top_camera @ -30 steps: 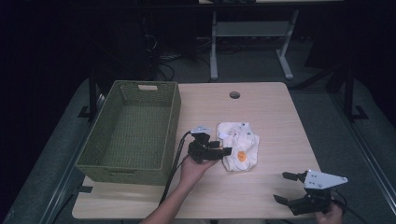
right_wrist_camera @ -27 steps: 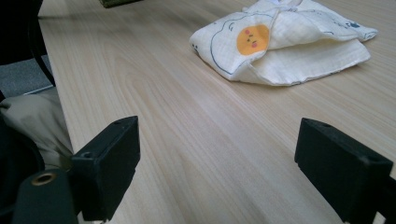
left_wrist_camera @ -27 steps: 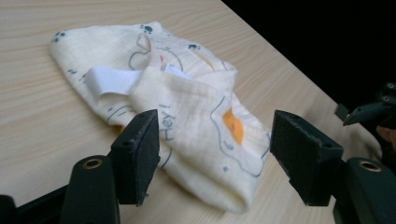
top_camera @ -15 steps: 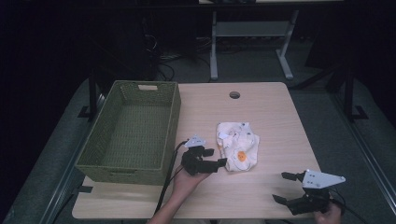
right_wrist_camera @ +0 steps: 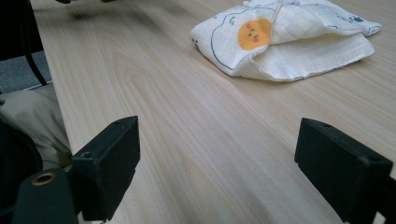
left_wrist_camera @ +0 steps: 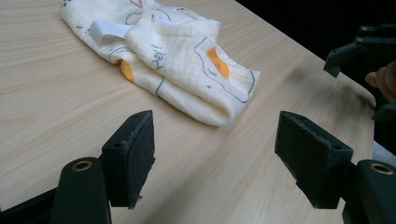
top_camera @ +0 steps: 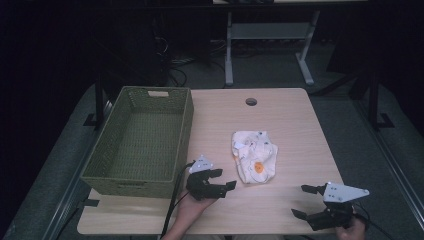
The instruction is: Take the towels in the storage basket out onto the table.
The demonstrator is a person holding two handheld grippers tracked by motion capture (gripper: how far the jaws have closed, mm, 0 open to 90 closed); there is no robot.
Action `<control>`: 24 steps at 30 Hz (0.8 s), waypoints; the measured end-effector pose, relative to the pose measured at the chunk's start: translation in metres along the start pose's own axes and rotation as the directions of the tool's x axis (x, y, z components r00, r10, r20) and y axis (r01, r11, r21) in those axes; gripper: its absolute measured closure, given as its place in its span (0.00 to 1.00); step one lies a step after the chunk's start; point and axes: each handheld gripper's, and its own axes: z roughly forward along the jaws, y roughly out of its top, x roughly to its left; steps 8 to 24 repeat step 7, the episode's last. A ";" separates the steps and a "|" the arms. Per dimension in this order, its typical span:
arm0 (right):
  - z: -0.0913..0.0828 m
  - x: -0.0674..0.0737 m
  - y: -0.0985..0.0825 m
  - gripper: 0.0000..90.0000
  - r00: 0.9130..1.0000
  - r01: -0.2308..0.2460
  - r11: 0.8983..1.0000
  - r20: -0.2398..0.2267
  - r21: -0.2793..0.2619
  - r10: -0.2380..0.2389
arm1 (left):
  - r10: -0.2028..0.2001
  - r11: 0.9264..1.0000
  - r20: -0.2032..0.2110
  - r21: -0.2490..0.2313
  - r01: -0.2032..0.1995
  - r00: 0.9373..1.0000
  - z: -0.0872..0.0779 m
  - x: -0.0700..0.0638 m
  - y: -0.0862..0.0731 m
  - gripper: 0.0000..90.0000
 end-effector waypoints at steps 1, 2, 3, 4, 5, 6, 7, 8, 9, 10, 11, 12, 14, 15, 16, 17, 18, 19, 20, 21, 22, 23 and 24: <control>0.000 0.000 0.000 0.15 1.000 0.000 1.000 0.000 0.000 0.000 | 0.012 1.000 -0.001 -0.003 -0.012 1.000 -0.001 -0.001 -0.001 0.32; 0.000 0.000 0.000 0.15 1.000 0.000 1.000 -0.001 -0.001 0.000 | 0.017 1.000 -0.006 -0.007 -0.017 1.000 -0.002 -0.004 -0.001 0.32; 0.000 0.000 0.000 0.15 1.000 0.000 1.000 -0.002 -0.001 0.000 | 0.033 0.999 -0.014 -0.007 -0.033 0.999 -0.003 -0.005 -0.001 0.32; 0.000 0.000 0.000 0.15 1.000 0.001 1.000 -0.004 -0.003 -0.001 | 0.041 0.999 -0.015 -0.005 -0.041 0.999 -0.005 -0.006 -0.001 0.31; -0.001 0.000 0.000 0.15 1.000 0.001 1.000 -0.006 -0.007 -0.001 | 0.034 0.999 -0.008 -0.007 -0.034 0.999 -0.005 -0.007 -0.002 0.31; -0.001 0.001 0.000 0.15 1.000 0.003 1.000 -0.006 -0.009 -0.003 | 0.038 0.999 -0.001 -0.009 -0.038 0.999 -0.006 -0.008 -0.003 0.31; -0.001 0.001 0.000 0.15 1.000 0.003 1.000 -0.006 -0.009 -0.003 | 0.038 0.999 -0.001 -0.009 -0.038 0.999 -0.006 -0.008 -0.003 0.31; -0.001 0.001 0.000 0.15 1.000 0.003 1.000 -0.006 -0.009 -0.003 | 0.038 0.999 -0.001 -0.009 -0.038 0.999 -0.006 -0.008 -0.003 0.31; -0.001 0.001 0.000 0.15 1.000 0.003 1.000 -0.006 -0.009 -0.003 | 0.038 0.999 -0.001 -0.009 -0.038 0.999 -0.006 -0.008 -0.003 0.31; -0.001 0.001 0.000 0.15 1.000 0.003 1.000 -0.006 -0.009 -0.003 | 0.038 0.999 -0.001 -0.009 -0.038 0.999 -0.006 -0.008 -0.003 0.31; -0.001 0.001 0.000 0.15 1.000 0.003 1.000 -0.006 -0.009 -0.003 | 0.038 0.999 -0.001 -0.009 -0.038 0.999 -0.006 -0.008 -0.003 0.31; -0.001 0.001 0.000 0.15 1.000 0.003 1.000 -0.006 -0.009 -0.003 | 0.038 0.999 -0.001 -0.009 -0.038 0.999 -0.006 -0.008 -0.003 0.31; -0.001 0.001 0.000 0.15 1.000 0.003 1.000 -0.006 -0.009 -0.003 | 0.038 0.999 -0.001 -0.009 -0.038 0.999 -0.006 -0.008 -0.003 0.31; -0.001 0.001 0.000 0.15 1.000 0.003 1.000 -0.006 -0.009 -0.003 | 0.038 0.999 -0.001 -0.009 -0.038 0.999 -0.006 -0.008 -0.003 0.31; -0.001 0.001 0.000 0.15 1.000 0.003 1.000 -0.006 -0.009 -0.003 | 0.038 0.999 -0.001 -0.009 -0.038 0.999 -0.006 -0.008 -0.003 0.31; -0.001 0.001 0.000 0.15 1.000 0.003 1.000 -0.006 -0.009 -0.003 | 0.038 0.999 -0.001 -0.009 -0.038 0.999 -0.006 -0.008 -0.003 0.31; -0.001 0.001 0.000 0.15 1.000 0.003 1.000 -0.006 -0.009 -0.003 | 0.038 0.999 -0.001 -0.009 -0.038 0.999 -0.006 -0.008 -0.003 0.31; -0.001 0.001 0.000 0.15 1.000 0.003 1.000 -0.006 -0.009 -0.003 | 0.038 0.999 -0.001 -0.009 -0.038 0.999 -0.006 -0.008 -0.003 0.31; -0.001 0.001 0.000 0.15 1.000 0.003 1.000 -0.006 -0.009 -0.003 | 0.038 0.999 -0.001 -0.009 -0.038 0.999 -0.006 -0.008 -0.003 0.31; -0.001 0.001 0.000 0.15 1.000 0.003 1.000 -0.006 -0.009 -0.003 | 0.038 0.999 -0.001 -0.009 -0.038 0.999 -0.006 -0.008 -0.003 0.31; -0.001 0.001 0.000 0.15 1.000 0.003 1.000 -0.006 -0.009 -0.003 | 0.038 0.999 -0.001 -0.009 -0.038 0.999 -0.006 -0.008 -0.003 0.31; -0.001 0.001 0.000 0.15 1.000 0.003 1.000 -0.006 -0.009 -0.003 | 0.038 0.999 -0.001 -0.009 -0.038 0.999 -0.006 -0.008 -0.003 0.31; -0.001 0.001 0.000 0.15 1.000 0.003 1.000 -0.006 -0.009 -0.003 | 0.038 0.999 -0.001 -0.009 -0.038 0.999 -0.006 -0.008 -0.003 0.31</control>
